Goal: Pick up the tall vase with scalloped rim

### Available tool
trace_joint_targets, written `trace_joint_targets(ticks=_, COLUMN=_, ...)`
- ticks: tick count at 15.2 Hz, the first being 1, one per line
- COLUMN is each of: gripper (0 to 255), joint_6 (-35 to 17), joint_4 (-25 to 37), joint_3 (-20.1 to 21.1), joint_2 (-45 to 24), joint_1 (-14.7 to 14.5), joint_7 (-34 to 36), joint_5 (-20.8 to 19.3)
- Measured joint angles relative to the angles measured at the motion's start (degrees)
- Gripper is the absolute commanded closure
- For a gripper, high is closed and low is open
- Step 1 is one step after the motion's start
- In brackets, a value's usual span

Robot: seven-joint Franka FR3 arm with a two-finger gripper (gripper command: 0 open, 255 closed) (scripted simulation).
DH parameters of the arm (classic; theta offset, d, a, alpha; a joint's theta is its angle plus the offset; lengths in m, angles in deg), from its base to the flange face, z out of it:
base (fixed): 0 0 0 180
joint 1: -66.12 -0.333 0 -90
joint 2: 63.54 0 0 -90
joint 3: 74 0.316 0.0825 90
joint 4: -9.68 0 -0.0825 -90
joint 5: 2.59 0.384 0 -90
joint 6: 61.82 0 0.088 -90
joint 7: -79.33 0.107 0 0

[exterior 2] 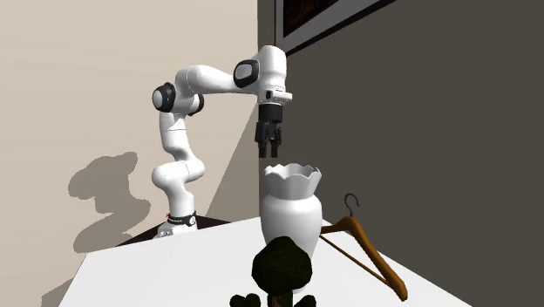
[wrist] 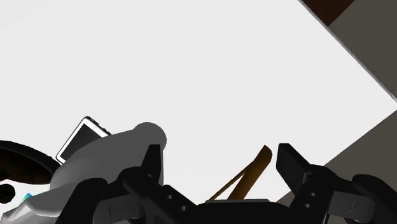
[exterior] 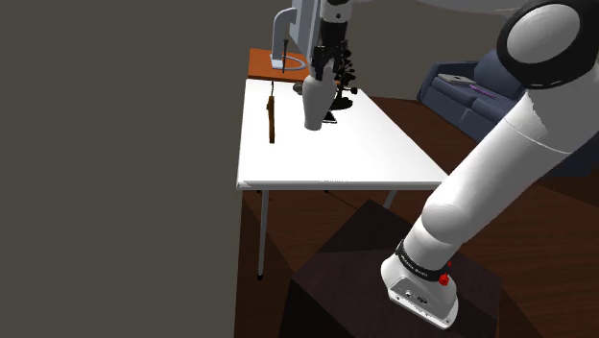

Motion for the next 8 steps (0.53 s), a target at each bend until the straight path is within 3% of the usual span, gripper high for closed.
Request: trace_joint_targets(ticks=8, gripper=0, joint_6=5.43, joint_4=22.58, joint_3=-1.70, joint_2=-18.11, joint_1=1.70, joint_7=-5.63, joint_5=-4.79)
